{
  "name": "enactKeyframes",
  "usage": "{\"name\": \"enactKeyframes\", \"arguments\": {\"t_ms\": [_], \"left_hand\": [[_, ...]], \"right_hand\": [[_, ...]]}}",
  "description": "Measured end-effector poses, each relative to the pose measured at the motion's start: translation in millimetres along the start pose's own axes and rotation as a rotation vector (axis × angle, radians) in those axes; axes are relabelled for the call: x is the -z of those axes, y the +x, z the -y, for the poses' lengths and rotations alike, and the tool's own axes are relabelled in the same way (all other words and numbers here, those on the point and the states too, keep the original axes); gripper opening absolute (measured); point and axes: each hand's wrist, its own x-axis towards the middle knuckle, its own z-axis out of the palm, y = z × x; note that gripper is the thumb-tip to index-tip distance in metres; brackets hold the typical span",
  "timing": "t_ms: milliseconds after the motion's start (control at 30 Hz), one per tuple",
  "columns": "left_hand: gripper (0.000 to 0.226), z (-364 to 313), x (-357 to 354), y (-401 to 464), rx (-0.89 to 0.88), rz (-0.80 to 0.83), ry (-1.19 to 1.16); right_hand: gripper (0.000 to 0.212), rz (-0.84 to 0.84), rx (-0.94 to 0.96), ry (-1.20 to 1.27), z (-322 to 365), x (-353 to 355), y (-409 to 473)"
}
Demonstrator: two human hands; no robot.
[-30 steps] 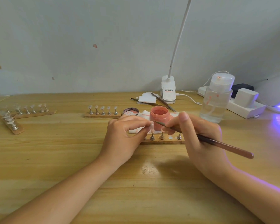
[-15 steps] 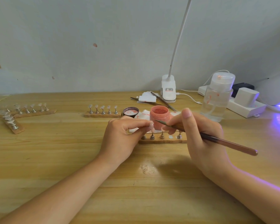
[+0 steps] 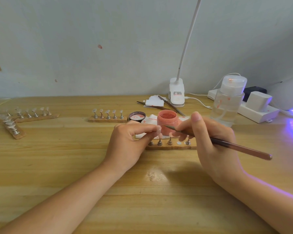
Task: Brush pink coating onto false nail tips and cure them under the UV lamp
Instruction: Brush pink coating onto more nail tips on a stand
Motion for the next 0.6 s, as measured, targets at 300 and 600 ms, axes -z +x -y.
{"name": "enactKeyframes", "arguments": {"t_ms": [300,600], "left_hand": [[0.017,-5,0,0,-0.052,-0.005,0.063],[0.019,-11,0,-1,0.027,0.012,0.071]], "right_hand": [[0.034,0.043,0.039,-0.050,0,0,2],[0.043,0.077,0.088,-0.130,-1,3,3]]}}
